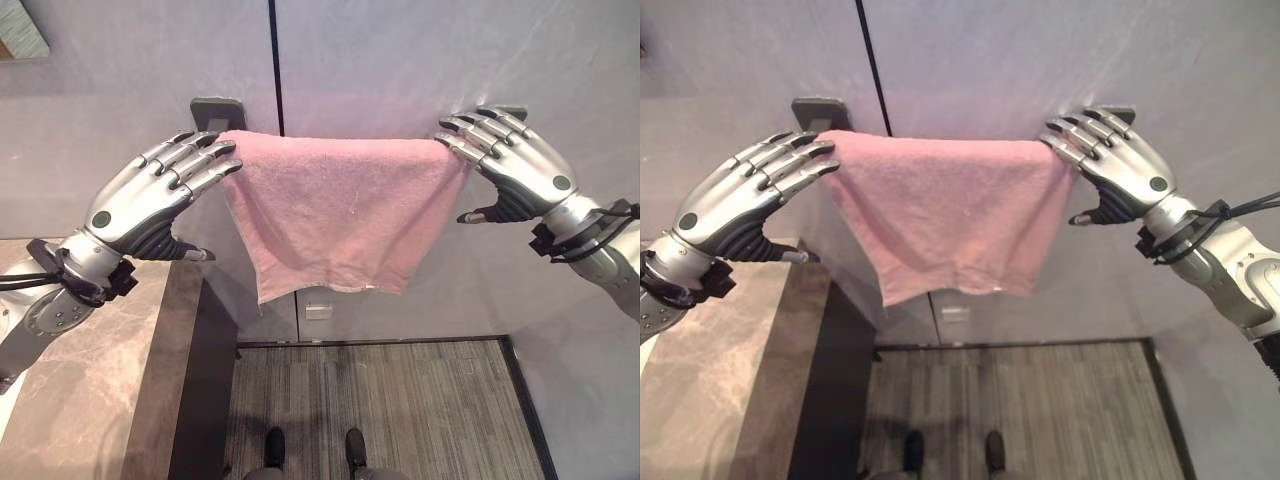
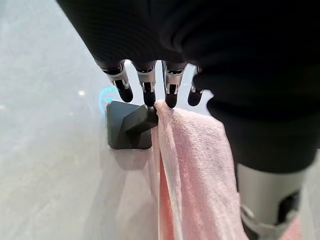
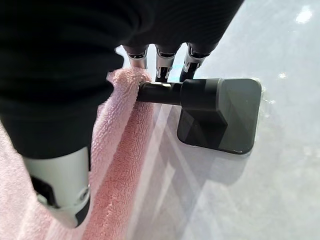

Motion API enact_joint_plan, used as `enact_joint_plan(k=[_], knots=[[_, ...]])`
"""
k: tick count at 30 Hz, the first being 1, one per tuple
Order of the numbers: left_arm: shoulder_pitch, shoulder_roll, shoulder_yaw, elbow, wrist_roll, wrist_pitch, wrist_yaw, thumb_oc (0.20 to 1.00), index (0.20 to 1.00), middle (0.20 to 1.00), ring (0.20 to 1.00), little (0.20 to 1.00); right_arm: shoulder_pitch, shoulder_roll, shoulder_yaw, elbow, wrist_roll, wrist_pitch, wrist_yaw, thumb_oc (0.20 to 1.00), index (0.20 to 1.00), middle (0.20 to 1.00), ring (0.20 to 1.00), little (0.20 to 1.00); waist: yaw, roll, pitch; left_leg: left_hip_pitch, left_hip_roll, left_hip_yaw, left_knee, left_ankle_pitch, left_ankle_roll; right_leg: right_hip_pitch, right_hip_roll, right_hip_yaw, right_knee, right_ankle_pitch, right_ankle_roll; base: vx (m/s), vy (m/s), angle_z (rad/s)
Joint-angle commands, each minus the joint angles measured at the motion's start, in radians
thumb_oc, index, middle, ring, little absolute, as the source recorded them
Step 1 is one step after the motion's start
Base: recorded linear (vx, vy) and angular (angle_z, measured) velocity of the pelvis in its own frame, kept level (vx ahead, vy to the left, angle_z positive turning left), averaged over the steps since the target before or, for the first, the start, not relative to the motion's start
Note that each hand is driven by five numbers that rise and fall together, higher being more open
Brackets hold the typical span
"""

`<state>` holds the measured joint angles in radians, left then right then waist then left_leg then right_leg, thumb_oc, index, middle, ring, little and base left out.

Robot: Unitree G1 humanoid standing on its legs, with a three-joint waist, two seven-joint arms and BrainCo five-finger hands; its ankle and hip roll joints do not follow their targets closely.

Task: Put brush and paste in cup on sink, flatten towel.

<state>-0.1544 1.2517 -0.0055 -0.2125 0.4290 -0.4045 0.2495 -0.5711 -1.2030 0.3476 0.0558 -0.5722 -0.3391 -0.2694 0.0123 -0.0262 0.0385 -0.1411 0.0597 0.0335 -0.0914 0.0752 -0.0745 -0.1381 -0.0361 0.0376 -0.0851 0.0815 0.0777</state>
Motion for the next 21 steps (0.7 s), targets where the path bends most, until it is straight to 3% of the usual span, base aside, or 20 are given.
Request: enact_joint_plan(k=[1,7,9,11,13,21], knots=[[0.017,-0.041,-0.026,0.049,-0.043,0.003,-0.052,1.0,1.0,1.0,1.0,1.0,0.023,-0.007,0.058,0.263,0.0,0.133,0.069,1.0,1.0,1.0,1.0,1.0,0.008,0.008,0.004,0.049,-0.01,0.0,0.004,-0.047,-0.023,-0.006,-0.038,-0.049,-0.002,0.023,0.065,0.0,0.0,0.0],[-0.023,-0.146,-0.052,0.036,-0.061,-0.01,0.011,1.0,1.0,1.0,1.0,1.0,0.066,0.085,-0.016,0.23,0.046,0.12,-0.017,1.0,1.0,1.0,1.0,1.0,0.005,0.005,-0.006,0.057,-0.011,-0.005,0.004,-0.049,-0.02,0.007,-0.039,-0.056,-0.002,0.02,0.063,0.02,-0.004,0.06],[-0.052,-0.226,-0.08,0.037,-0.064,-0.018,0.068,1.0,1.0,1.0,1.0,1.0,0.112,0.172,-0.096,0.161,0.064,0.108,-0.095,1.0,1.0,1.0,1.0,1.0,0.002,0.003,-0.017,0.064,-0.013,-0.007,0.004,-0.054,-0.017,0.015,-0.038,-0.056,-0.002,0.018,0.062,0.03,-0.01,0.1],[-0.063,-0.262,-0.098,0.036,-0.069,-0.014,0.085,1.0,1.0,1.0,1.0,1.0,0.125,0.209,-0.126,0.117,0.092,0.099,-0.111,1.0,1.0,1.0,1.0,1.0,0.003,0.0,-0.02,0.068,-0.013,-0.007,0.004,-0.056,-0.016,0.018,-0.039,-0.058,-0.002,0.018,0.062,0.01,-0.006,0.06],[-0.09,-0.337,-0.125,0.054,-0.077,-0.011,0.12,1.0,1.0,1.0,1.0,1.0,0.134,0.306,-0.151,0.062,0.156,0.072,-0.151,1.0,1.0,1.0,1.0,1.0,0.003,-0.006,-0.034,0.077,-0.012,-0.007,0.004,-0.06,-0.014,0.027,-0.039,-0.059,-0.002,0.018,0.061,0.0,0.0,0.0],[-0.139,-0.457,-0.138,0.074,-0.053,0.02,0.182,1.0,1.0,1.0,1.0,1.0,0.123,0.508,-0.186,-0.095,0.288,0.029,-0.178,1.0,1.0,1.0,1.0,1.0,0.004,-0.025,-0.067,0.116,-0.012,0.002,0.004,-0.07,-0.01,0.063,-0.032,-0.058,-0.002,0.018,0.054,0.0,-0.006,-0.02]])
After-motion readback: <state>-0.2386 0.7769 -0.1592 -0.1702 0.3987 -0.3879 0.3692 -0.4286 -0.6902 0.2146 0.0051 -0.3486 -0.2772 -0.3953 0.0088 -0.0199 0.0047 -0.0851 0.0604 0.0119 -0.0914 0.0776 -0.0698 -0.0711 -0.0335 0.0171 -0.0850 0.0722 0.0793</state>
